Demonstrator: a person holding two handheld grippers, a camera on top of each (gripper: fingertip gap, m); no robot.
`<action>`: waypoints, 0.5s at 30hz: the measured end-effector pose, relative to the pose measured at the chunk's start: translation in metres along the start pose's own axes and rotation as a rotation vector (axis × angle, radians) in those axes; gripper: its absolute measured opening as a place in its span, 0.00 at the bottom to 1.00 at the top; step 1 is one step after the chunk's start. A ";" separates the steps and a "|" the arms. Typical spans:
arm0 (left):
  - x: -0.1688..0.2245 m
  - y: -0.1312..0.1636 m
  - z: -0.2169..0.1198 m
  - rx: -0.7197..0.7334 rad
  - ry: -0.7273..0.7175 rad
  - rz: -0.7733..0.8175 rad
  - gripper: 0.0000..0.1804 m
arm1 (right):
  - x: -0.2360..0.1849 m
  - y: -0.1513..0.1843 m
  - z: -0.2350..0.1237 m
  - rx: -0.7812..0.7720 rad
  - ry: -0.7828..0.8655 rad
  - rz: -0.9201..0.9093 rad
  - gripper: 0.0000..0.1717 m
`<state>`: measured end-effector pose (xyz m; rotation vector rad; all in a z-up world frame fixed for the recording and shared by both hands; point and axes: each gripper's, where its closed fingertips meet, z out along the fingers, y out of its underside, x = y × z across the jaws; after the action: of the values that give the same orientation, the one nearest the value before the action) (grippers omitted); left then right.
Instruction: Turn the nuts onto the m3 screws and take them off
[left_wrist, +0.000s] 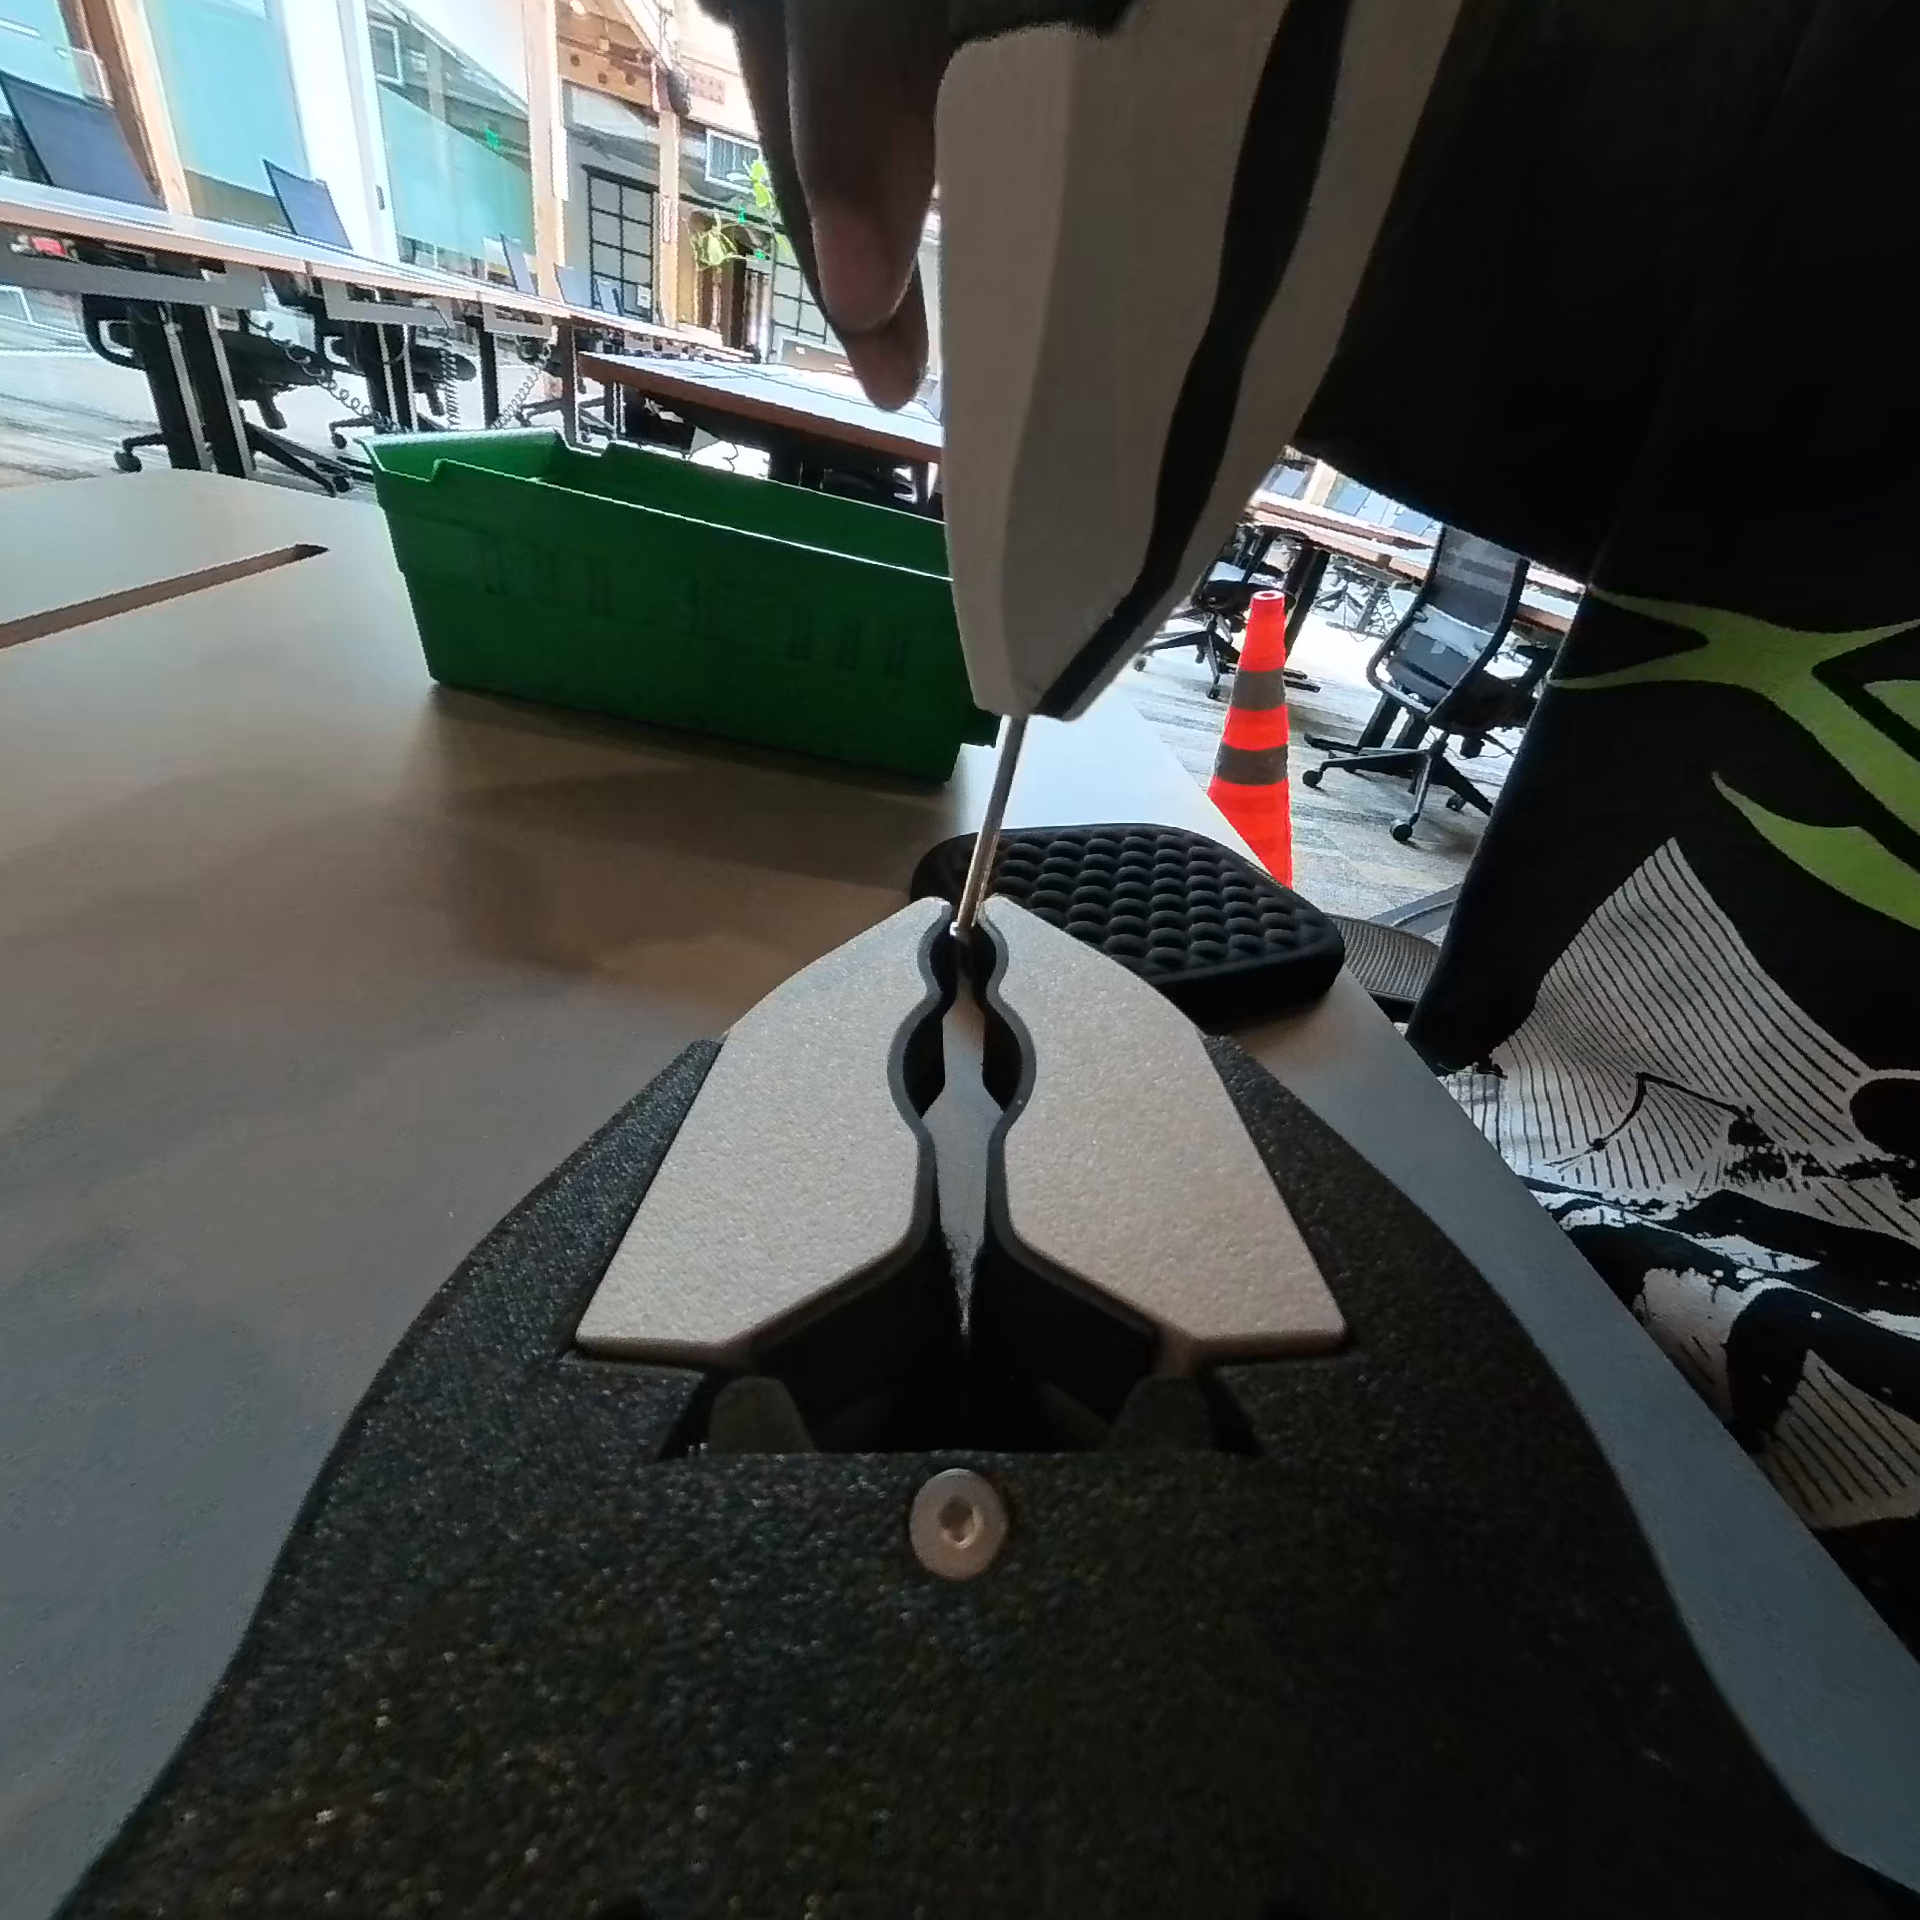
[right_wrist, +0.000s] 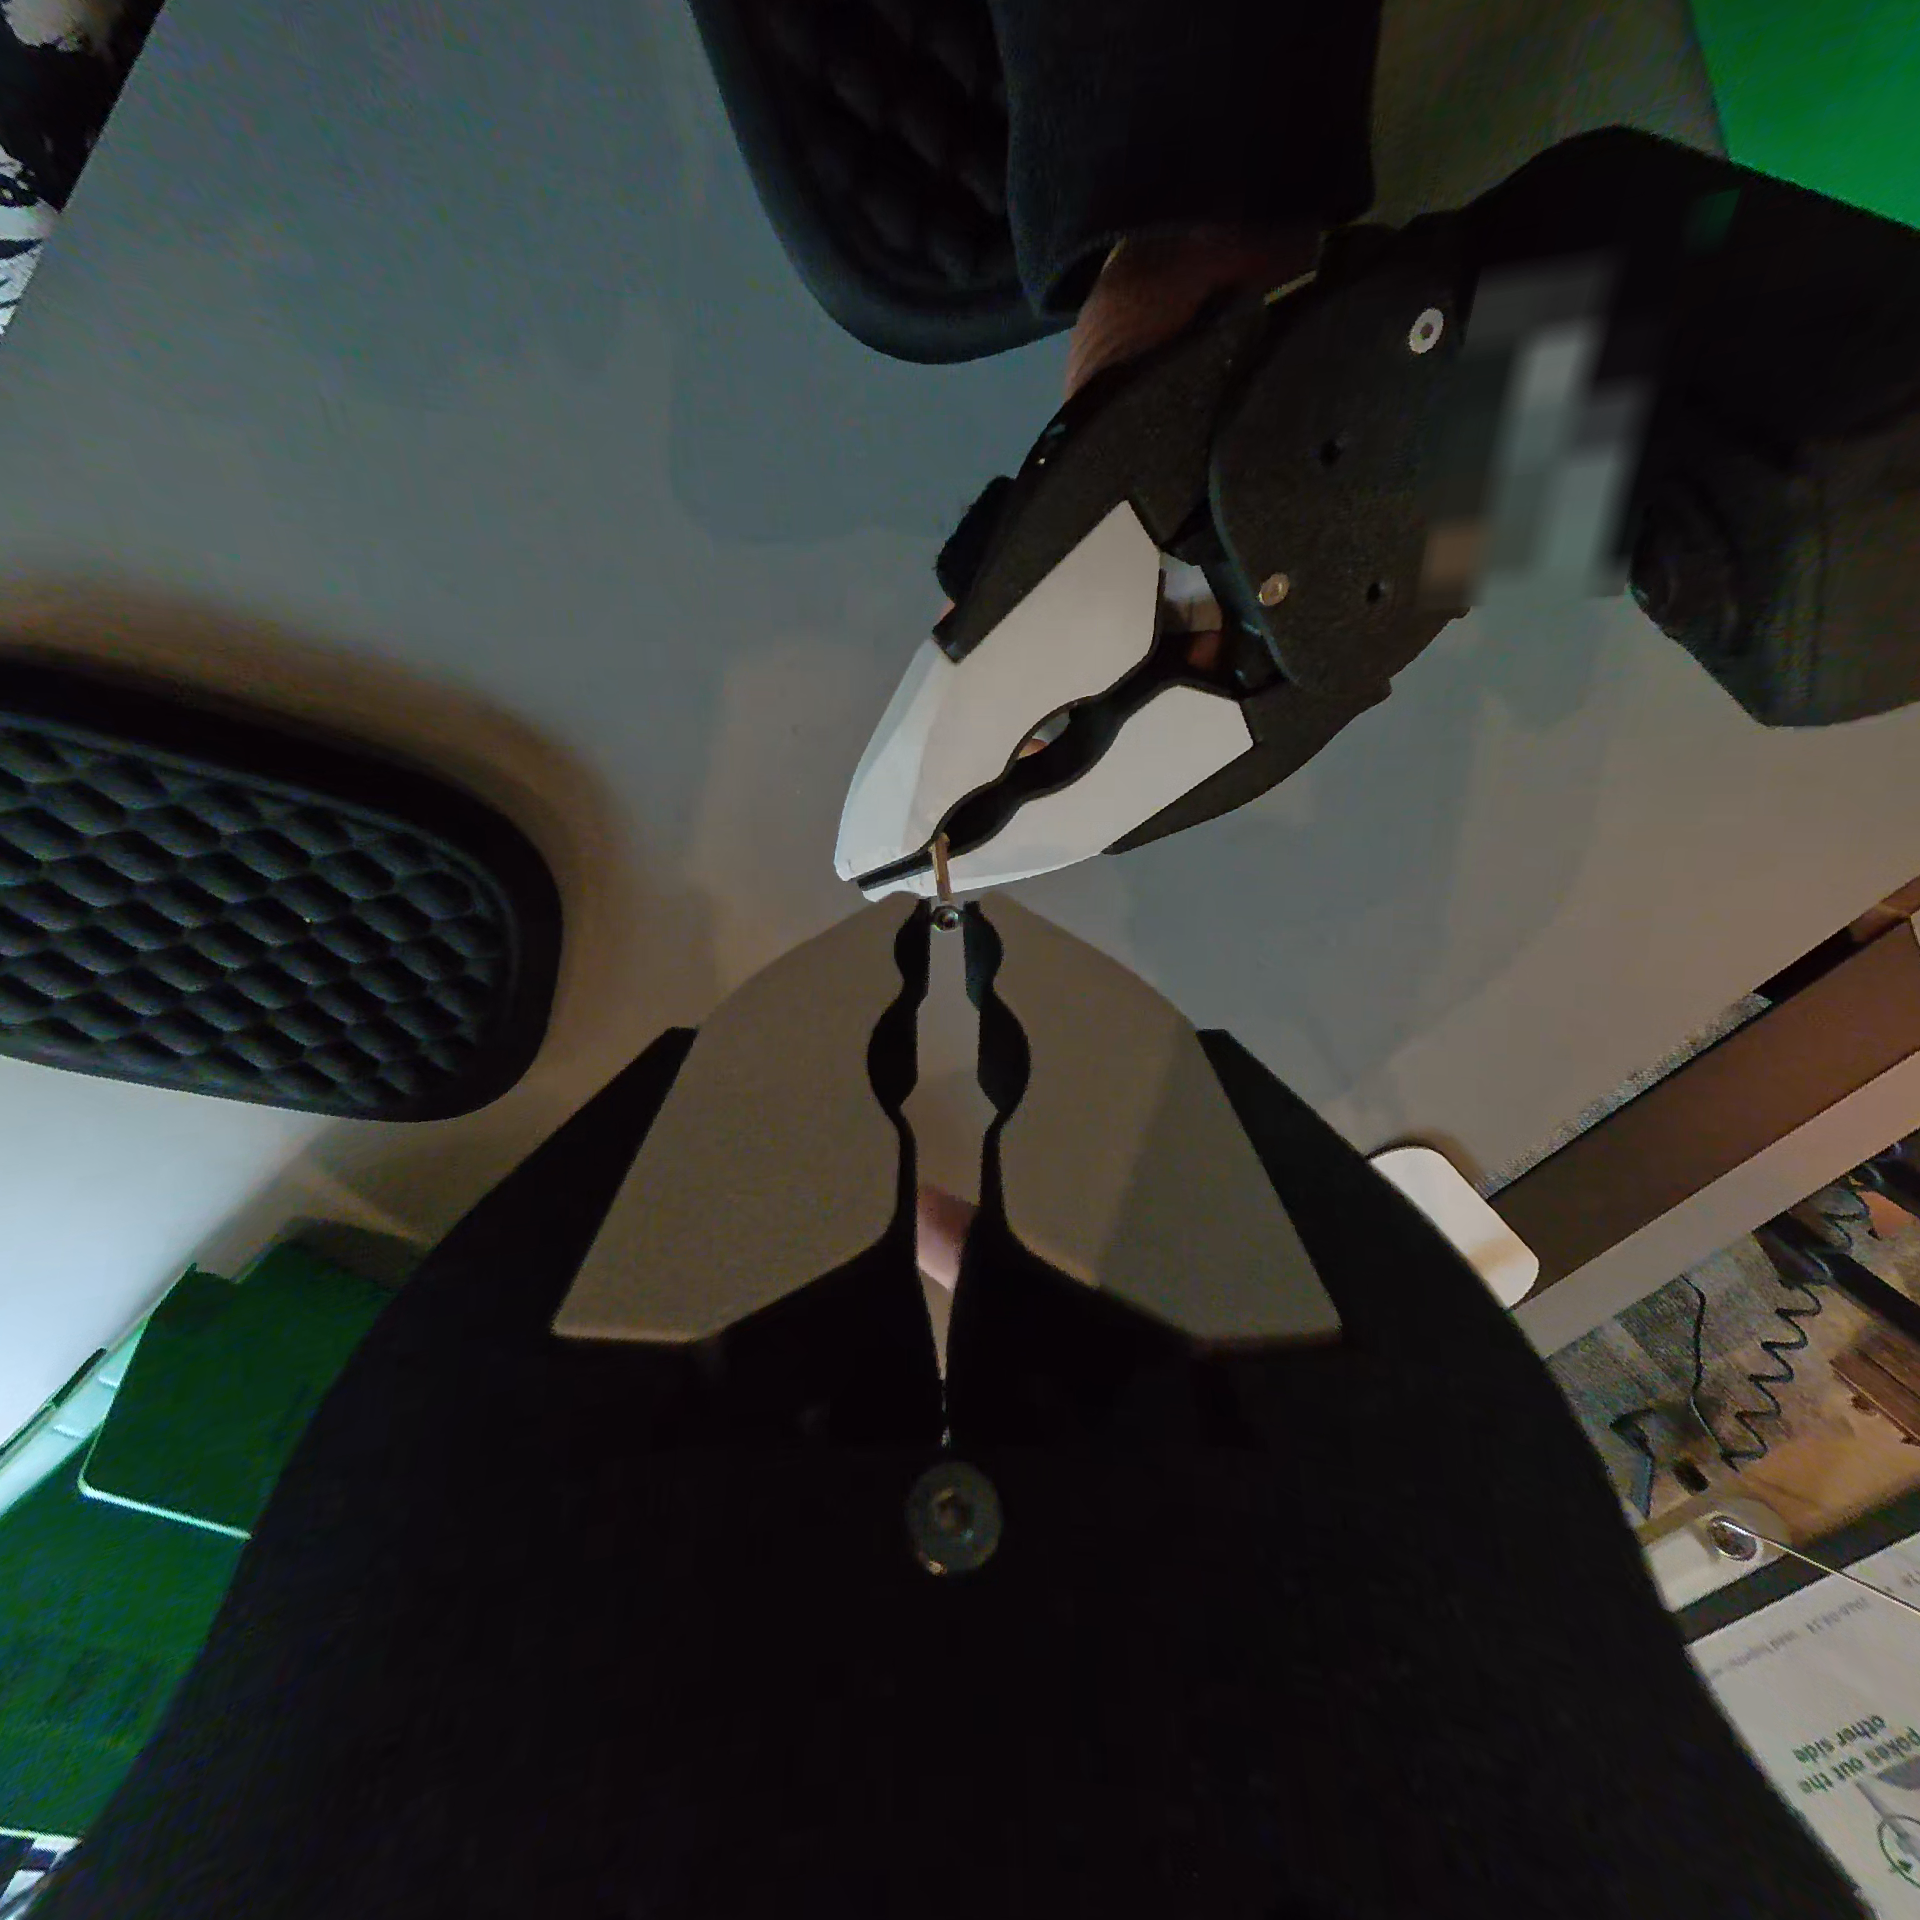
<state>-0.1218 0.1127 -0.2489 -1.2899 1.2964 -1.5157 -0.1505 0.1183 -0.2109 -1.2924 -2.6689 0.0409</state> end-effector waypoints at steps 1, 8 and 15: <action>0.000 0.000 0.000 0.000 0.001 0.001 0.00 | 0.000 0.000 0.000 0.001 -0.002 0.001 0.03; 0.005 0.000 0.001 -0.001 0.019 0.029 0.00 | -0.004 -0.004 -0.001 0.057 -0.048 0.032 0.03; 0.008 0.001 0.002 -0.007 0.033 0.057 0.00 | -0.008 -0.007 -0.001 0.100 -0.098 0.051 0.03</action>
<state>-0.1219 0.1041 -0.2480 -1.2262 1.3492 -1.5003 -0.1510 0.1078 -0.2102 -1.3600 -2.6754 0.2477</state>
